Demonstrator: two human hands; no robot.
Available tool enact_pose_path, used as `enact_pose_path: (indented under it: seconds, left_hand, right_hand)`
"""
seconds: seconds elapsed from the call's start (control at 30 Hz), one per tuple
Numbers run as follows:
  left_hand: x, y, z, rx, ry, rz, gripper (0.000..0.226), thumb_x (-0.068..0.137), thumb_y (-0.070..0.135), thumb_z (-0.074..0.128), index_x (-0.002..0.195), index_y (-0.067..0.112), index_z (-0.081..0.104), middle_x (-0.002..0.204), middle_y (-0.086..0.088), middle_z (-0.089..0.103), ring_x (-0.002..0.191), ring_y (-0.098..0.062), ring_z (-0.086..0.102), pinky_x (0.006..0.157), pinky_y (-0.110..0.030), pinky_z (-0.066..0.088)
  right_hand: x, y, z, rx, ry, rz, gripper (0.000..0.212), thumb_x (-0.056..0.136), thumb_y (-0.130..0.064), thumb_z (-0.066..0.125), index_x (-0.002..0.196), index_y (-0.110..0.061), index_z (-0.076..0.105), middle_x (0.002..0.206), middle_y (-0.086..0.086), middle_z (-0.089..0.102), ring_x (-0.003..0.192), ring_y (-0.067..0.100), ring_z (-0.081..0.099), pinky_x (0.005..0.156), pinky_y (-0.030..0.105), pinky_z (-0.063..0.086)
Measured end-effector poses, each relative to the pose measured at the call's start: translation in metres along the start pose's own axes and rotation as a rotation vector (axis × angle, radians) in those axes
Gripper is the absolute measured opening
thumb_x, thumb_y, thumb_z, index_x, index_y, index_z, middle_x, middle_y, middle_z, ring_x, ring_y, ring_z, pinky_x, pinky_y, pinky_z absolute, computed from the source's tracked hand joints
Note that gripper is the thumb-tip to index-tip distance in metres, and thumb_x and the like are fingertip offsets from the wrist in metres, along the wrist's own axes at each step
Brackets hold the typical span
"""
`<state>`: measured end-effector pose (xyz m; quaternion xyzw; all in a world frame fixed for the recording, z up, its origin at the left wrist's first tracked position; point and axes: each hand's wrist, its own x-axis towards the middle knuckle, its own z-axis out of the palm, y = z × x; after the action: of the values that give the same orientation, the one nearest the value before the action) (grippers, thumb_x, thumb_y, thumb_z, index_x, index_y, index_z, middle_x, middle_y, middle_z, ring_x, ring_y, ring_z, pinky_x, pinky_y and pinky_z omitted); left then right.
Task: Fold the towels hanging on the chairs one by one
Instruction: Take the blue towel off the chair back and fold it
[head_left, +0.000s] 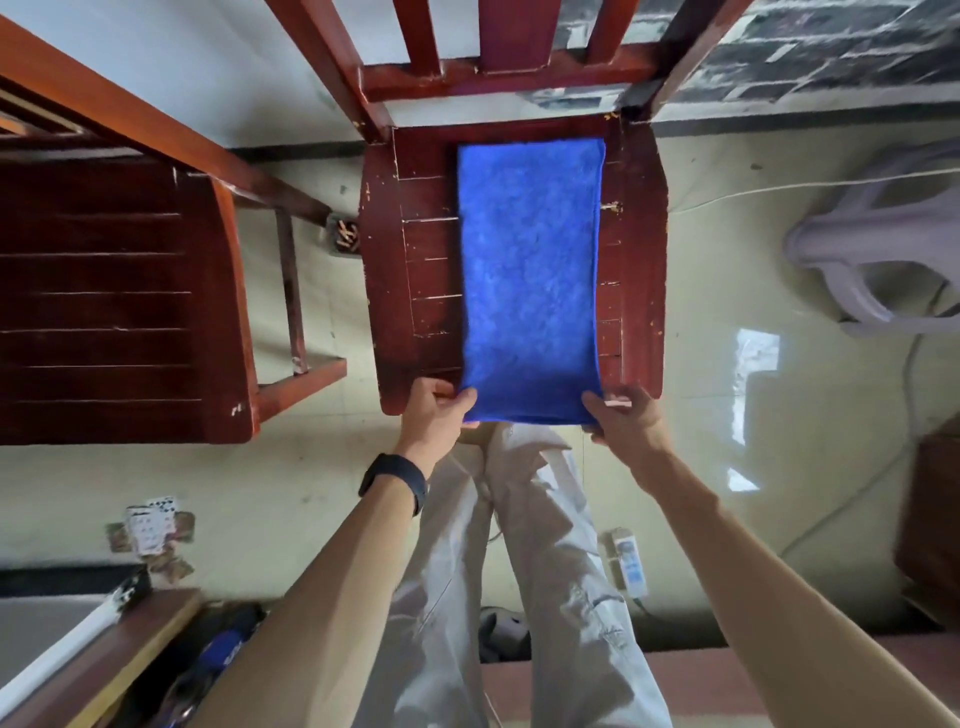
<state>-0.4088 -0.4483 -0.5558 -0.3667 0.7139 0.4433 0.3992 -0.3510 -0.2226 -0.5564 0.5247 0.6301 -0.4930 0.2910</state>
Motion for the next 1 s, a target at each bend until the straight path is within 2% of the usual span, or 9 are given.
enact_pose_path:
  seconds: [0.13,0.23,0.37,0.5,0.6,0.73,0.83,0.93,1.0]
  left_hand:
    - [-0.029,-0.014,-0.026,0.103,-0.029,-0.016,0.027,0.086,0.023,0.074,0.093,0.016,0.048,0.100,-0.012,0.066,0.055,-0.012,0.064,0.045,-0.014,0.041]
    - [-0.055,-0.013,-0.040,0.094,-0.096,-0.011,0.022,0.088,0.015,0.070,0.084,0.018,0.048,0.095,-0.013,0.066,0.061,-0.019,0.062,0.043,-0.014,0.040]
    - [-0.067,0.011,-0.050,0.109,-0.235,-0.025,0.004,0.093,0.017,0.064,0.094,0.021,0.062,0.083,-0.001,0.067,0.055,-0.016,0.063,0.054,-0.023,0.041]
    - [-0.059,0.052,-0.055,0.041,-0.362,-0.081,0.026,0.096,0.013,0.046,0.099,0.023,0.070,0.083,0.000,0.073,0.067,-0.017,0.062,0.075,-0.031,0.043]
    - [-0.044,0.081,-0.061,0.088,-0.454,-0.037,0.029,0.081,0.020,0.060,0.108,0.021,0.070,0.096,-0.002,0.077,0.076,-0.016,0.062,0.077,-0.032,0.043]
    - [-0.012,0.102,-0.050,0.315,-0.315,0.225,0.022,0.086,0.040,0.072,0.094,0.019,0.071,0.072,0.008,0.066,0.058,-0.001,0.055,0.061,-0.020,0.041]
    - [0.015,0.112,-0.037,0.326,-0.177,0.315,0.052,0.079,0.066,0.060,0.091,0.016,0.067,0.080,0.003,0.069,0.074,-0.014,0.063,0.070,-0.032,0.042]
    - [0.040,0.118,-0.020,0.364,-0.055,0.355,0.043,0.095,0.053,0.052,0.095,0.011,0.064,0.095,-0.005,0.070,0.091,-0.028,0.061,0.075,-0.035,0.040]
    - [0.051,0.123,-0.010,0.437,0.026,0.401,0.040,0.102,0.045,0.044,0.086,0.010,0.057,0.083,-0.006,0.063,0.085,-0.030,0.056,0.069,-0.035,0.034]
  right_hand:
    - [-0.044,0.022,0.005,0.071,0.027,0.114,0.032,0.089,-0.023,0.073,0.108,-0.014,0.049,0.068,0.009,0.070,0.061,0.027,0.066,0.074,0.045,0.059]
    - [-0.076,0.028,0.001,0.120,0.013,0.123,0.023,0.092,-0.015,0.066,0.105,-0.019,0.048,0.056,0.004,0.069,0.057,0.026,0.064,0.067,0.039,0.058]
    - [-0.091,0.008,-0.011,0.178,-0.016,0.035,0.010,0.096,-0.010,0.057,0.100,-0.018,0.060,0.065,0.011,0.068,0.052,0.021,0.060,0.057,0.029,0.055]
    - [-0.079,-0.027,-0.029,0.317,-0.065,-0.014,0.021,0.097,-0.002,0.049,0.096,-0.013,0.068,0.082,0.013,0.067,0.065,0.025,0.067,0.069,0.035,0.055]
    - [-0.064,-0.058,-0.039,0.373,-0.181,-0.058,0.024,0.083,-0.001,0.054,0.097,-0.013,0.070,0.083,0.011,0.072,0.075,0.028,0.068,0.079,0.038,0.059]
    - [-0.025,-0.084,-0.035,0.035,-0.053,-0.246,0.004,0.082,-0.024,0.074,0.083,-0.027,0.071,0.072,-0.001,0.070,0.069,0.023,0.066,0.077,0.043,0.058]
    - [0.007,-0.098,-0.025,-0.198,0.079,-0.351,0.022,0.080,-0.056,0.059,0.079,-0.034,0.062,0.079,-0.007,0.067,0.080,0.022,0.065,0.072,0.032,0.049]
    - [0.033,-0.106,-0.010,-0.244,0.116,-0.433,0.019,0.095,-0.048,0.053,0.090,-0.030,0.056,0.089,-0.003,0.065,0.085,0.021,0.061,0.070,0.026,0.040]
    - [0.045,-0.113,0.000,-0.217,0.138,-0.412,0.020,0.101,-0.044,0.049,0.095,-0.026,0.056,0.084,-0.009,0.063,0.083,0.022,0.062,0.067,0.026,0.043]
